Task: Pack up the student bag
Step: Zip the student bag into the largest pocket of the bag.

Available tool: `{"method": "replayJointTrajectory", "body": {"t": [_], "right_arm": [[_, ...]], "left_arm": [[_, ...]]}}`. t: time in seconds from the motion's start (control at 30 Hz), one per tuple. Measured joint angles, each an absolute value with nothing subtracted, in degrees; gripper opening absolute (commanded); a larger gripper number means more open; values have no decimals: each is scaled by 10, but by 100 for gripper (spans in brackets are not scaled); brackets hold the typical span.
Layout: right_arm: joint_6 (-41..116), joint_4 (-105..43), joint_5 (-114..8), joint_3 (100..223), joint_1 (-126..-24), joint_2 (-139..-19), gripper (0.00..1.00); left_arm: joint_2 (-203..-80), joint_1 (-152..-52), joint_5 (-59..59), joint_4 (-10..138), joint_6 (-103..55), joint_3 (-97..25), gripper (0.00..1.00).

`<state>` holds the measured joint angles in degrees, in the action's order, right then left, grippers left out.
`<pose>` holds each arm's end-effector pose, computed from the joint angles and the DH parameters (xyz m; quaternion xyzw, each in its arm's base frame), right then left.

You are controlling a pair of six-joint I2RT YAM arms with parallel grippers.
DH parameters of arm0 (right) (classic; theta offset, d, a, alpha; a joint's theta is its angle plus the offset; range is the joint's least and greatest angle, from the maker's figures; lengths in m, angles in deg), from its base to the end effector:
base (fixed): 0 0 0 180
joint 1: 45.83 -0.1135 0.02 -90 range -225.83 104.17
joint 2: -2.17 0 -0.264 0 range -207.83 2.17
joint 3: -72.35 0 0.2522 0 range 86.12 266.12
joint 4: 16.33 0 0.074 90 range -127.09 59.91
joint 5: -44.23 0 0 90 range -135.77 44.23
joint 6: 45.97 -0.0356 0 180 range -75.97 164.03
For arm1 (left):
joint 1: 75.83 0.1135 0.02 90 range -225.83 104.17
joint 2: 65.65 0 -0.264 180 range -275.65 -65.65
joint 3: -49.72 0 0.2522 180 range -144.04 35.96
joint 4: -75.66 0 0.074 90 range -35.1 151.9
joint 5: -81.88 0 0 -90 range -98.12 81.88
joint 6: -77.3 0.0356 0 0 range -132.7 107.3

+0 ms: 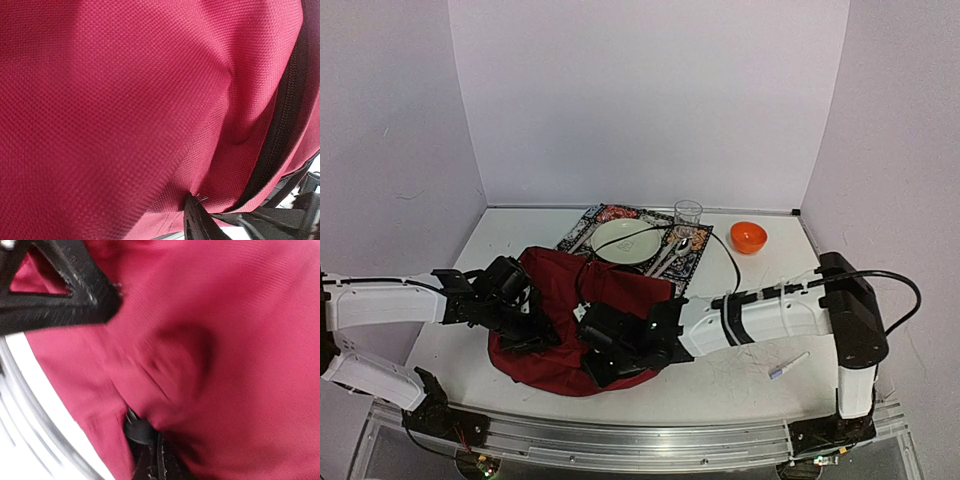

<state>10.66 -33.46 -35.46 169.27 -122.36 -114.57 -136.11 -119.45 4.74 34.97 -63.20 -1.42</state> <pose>0.1141 0.4489 0.1982 -0.2904 0.8434 0.3180 0.3212 0.1567 -0.1603 0.1847 -0.0287 0.9599 -0.2619 0.0960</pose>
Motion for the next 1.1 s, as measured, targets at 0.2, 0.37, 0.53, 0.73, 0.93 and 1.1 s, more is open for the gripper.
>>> {"method": "replayJointTrajectory", "body": {"t": [0.2, 0.37, 0.53, 0.73, 0.93, 1.1], "right_arm": [[109, -336, -362, 1673, -1224, -1109, 13], [121, -335, -386, 1695, -1224, -1119, 41], [116, -323, -391, 1733, -1224, -1139, 50], [102, -322, -387, 1738, -1224, -1147, 49], [95, -321, -383, 1763, -1224, -1179, 39], [93, -321, -372, 1771, -1224, -1198, 15]], "left_arm": [[-1363, -1194, 47, 350, -623, -15, 42], [-1364, -1194, 47, 349, -622, -16, 41], [-1364, -1194, 47, 348, -622, -17, 41], [-1364, -1194, 48, 348, -622, -17, 41], [-1364, -1194, 48, 348, -622, -18, 41], [-1365, -1194, 48, 348, -621, -18, 41]]}}
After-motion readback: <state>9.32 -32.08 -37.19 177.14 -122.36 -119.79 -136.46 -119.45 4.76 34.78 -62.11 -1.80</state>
